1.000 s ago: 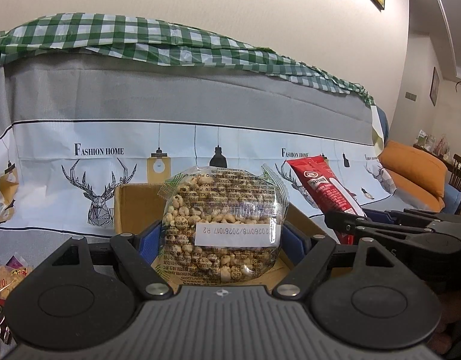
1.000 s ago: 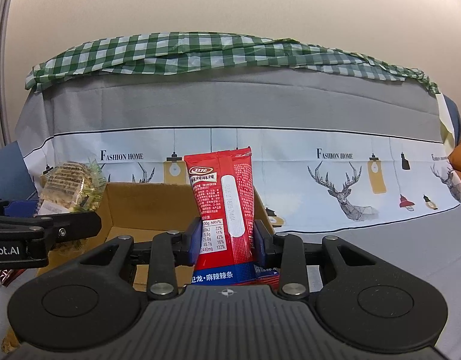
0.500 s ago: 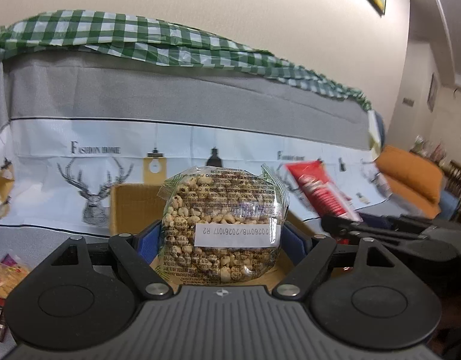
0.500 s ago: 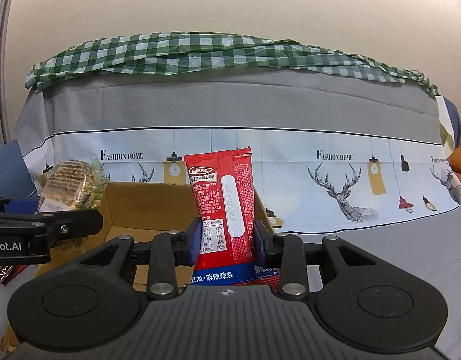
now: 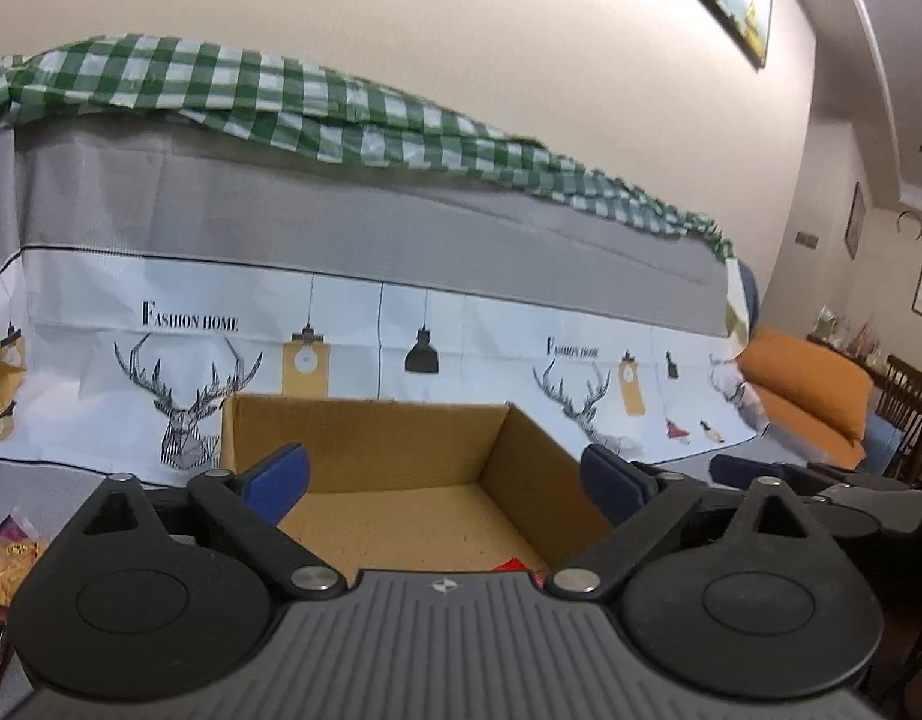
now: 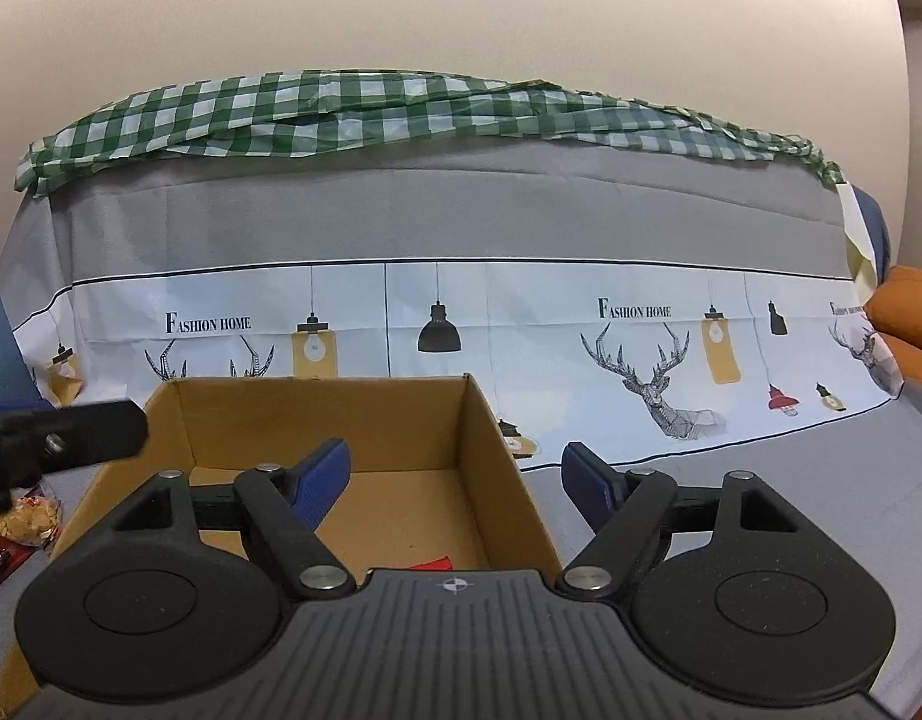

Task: Organize snacks
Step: 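Move both open tools back down to the snack pile beside the box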

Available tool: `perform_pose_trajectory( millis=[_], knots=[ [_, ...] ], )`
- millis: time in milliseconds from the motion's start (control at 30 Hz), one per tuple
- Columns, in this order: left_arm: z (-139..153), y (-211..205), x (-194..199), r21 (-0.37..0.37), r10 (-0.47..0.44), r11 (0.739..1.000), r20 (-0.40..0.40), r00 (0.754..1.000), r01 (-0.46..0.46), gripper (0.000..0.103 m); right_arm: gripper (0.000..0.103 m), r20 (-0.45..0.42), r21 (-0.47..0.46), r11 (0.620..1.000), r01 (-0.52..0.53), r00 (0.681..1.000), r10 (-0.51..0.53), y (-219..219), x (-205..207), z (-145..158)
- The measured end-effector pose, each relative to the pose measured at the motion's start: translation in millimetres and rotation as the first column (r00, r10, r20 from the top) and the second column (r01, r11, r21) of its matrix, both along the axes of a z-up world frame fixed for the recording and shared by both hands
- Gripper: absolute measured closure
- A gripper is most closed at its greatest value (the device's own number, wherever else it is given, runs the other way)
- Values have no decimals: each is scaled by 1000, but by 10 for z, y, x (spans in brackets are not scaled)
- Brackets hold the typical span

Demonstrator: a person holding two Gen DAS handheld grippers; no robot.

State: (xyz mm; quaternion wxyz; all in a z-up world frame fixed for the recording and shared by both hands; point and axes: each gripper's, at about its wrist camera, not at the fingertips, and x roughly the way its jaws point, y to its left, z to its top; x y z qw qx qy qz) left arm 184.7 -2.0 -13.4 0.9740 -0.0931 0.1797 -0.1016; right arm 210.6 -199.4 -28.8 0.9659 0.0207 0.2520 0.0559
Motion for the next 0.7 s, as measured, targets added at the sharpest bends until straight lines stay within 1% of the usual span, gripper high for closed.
perform_pose_trajectory(
  millis=[33,67,100,133,167,200,300,333,400,467,533,600,633,700],
  knots=[
    [2,27,-12,-6,-15,1000,-9,1000,15,18,28,2,-1,1000,-4,1000,4,9,-2,0],
    [5,44,-19,-12,-34,999,-23,999,34,31,31,6,-2,1000,-6,1000,6,19,-11,1],
    [1,78,-28,-24,-64,998,-44,997,63,42,35,11,-1,1000,-10,1000,10,31,-18,7],
    [-1,112,-44,-34,-78,996,-55,995,77,47,38,14,2,1000,-13,1000,13,39,-25,11],
    [1,148,-69,-41,-84,996,-60,995,82,58,46,16,8,1000,-16,1000,16,48,-31,14],
    [5,189,-101,-40,-87,996,-62,994,85,64,54,16,22,1000,-21,1000,21,57,-38,20],
    [36,313,-221,-10,-77,997,-68,995,77,64,65,14,66,997,-33,999,32,79,-53,37],
    [48,372,-259,-2,-71,998,-77,995,71,64,66,14,82,996,-34,999,33,89,-61,44],
    [70,514,-301,-3,-57,998,-110,992,57,64,67,10,116,993,-35,999,34,125,-85,58],
    [95,691,-358,25,-29,999,-147,989,34,64,67,-1,149,988,-41,999,41,173,-107,62],
    [121,888,-450,91,-5,996,-170,986,21,63,67,-9,180,982,-52,998,55,239,-130,71],
    [122,1080,-534,146,40,989,-178,983,-14,63,67,-9,215,973,-78,997,82,316,-156,87],
    [94,1214,-575,154,74,987,-191,979,-45,63,67,-8,229,969,-91,995,95,362,-172,94],
    [3,1444,-640,130,140,985,-213,967,-114,63,67,-1,249,961,-122,992,126,467,-206,111]
  ],
)
